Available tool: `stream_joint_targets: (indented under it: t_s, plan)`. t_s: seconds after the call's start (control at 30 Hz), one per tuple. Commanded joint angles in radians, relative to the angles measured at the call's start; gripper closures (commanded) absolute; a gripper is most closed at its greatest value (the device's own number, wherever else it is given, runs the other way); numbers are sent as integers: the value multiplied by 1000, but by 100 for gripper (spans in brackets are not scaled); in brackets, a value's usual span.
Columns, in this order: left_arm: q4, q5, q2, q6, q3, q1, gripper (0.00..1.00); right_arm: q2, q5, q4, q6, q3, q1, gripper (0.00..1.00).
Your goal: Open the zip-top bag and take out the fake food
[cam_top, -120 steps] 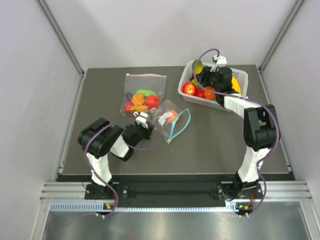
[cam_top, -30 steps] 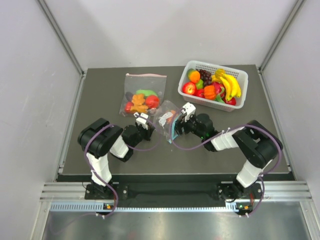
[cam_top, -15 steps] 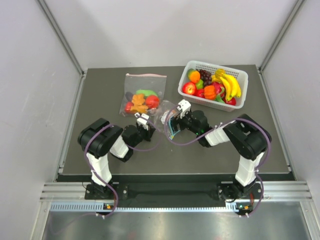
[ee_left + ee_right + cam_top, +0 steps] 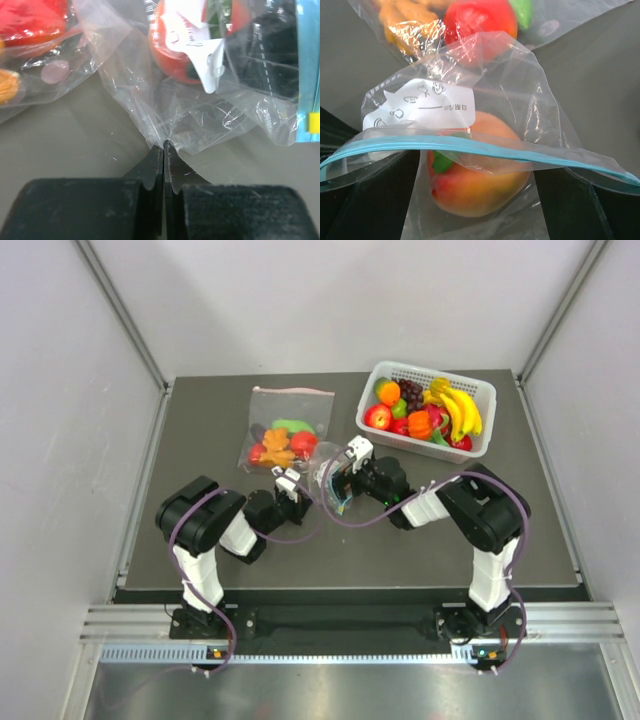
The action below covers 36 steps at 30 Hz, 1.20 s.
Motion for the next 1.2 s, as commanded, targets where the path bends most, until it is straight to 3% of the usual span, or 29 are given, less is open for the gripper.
stream_joint_targets:
  t_s: [0.0,0.1,0.23,0.43,0.8,1.17]
  plan:
    - [236,52,13,12,-9,0,100,23,-37,42,16,65,24,9]
    - [238,54,14,13,-11,0,100,29,-38,-17,16,94,24,20]
    - [241,52,13,15,-14,0,100,28,-37,-32,16,93,24,48]
    - [241,44,11,13,-15,0,100,6,-32,-41,13,49,24,68]
    - [240,-12,16,-8,-11,0,100,-216,19,51,16,-187,24,70]
    - [246,-32,19,-13,-12,0,100,-367,40,28,16,-300,26,71]
